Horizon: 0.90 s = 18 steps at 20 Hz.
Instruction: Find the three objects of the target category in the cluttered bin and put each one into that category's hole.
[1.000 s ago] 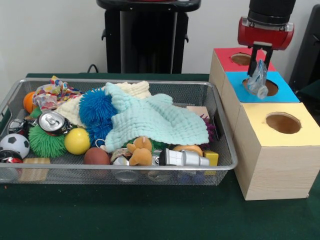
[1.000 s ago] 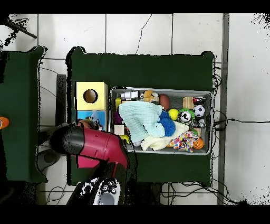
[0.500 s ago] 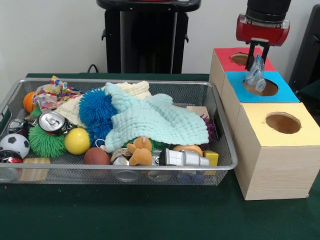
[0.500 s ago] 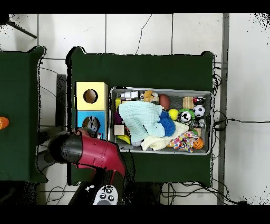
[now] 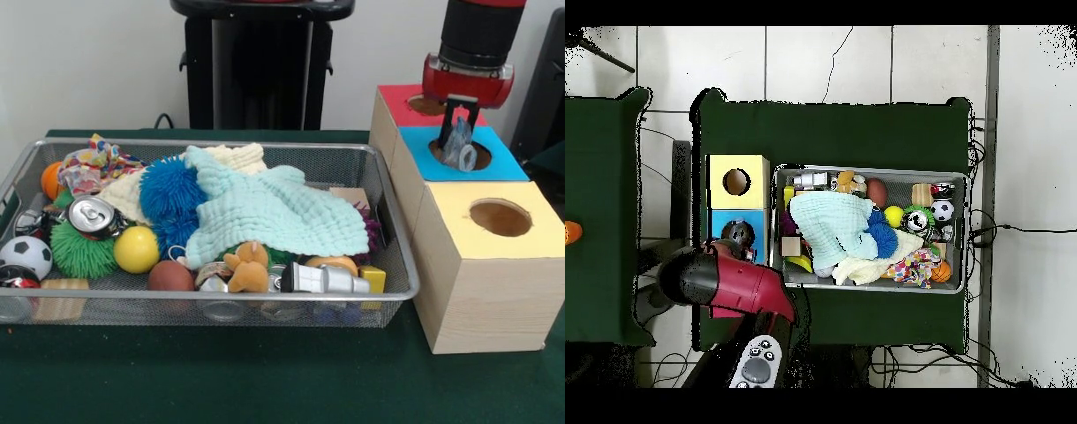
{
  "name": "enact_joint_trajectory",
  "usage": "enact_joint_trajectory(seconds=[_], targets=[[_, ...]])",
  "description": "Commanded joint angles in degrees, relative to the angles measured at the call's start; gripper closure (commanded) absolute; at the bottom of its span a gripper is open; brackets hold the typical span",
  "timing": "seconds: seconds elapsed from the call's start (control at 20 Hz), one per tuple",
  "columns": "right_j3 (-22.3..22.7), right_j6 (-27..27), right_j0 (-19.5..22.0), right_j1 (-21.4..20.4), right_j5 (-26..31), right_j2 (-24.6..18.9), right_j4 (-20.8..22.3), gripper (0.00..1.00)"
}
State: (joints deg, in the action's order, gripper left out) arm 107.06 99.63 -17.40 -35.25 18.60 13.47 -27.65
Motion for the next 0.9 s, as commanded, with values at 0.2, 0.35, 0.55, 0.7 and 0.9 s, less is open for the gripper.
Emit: enact_joint_trajectory(seconds=[0.2, 0.35, 0.55, 0.7, 0.9], targets=[[-6.67, 17.51, -1.85, 13.95, -4.57, -6.04, -6.11, 1.0], [-8.91, 17.02, -2.17, 16.19, -4.85, -5.52, -7.09, 1.0], [-9.82, 16.95, -1.76, 18.54, -8.05, -6.66, -8.46, 1.0], [-9.63, 17.13, -1.6, 18.62, -8.55, -6.65, -8.79, 1.0], [-9.05, 16.92, -1.4, 17.99, -7.88, -6.56, -8.5, 1.0]])
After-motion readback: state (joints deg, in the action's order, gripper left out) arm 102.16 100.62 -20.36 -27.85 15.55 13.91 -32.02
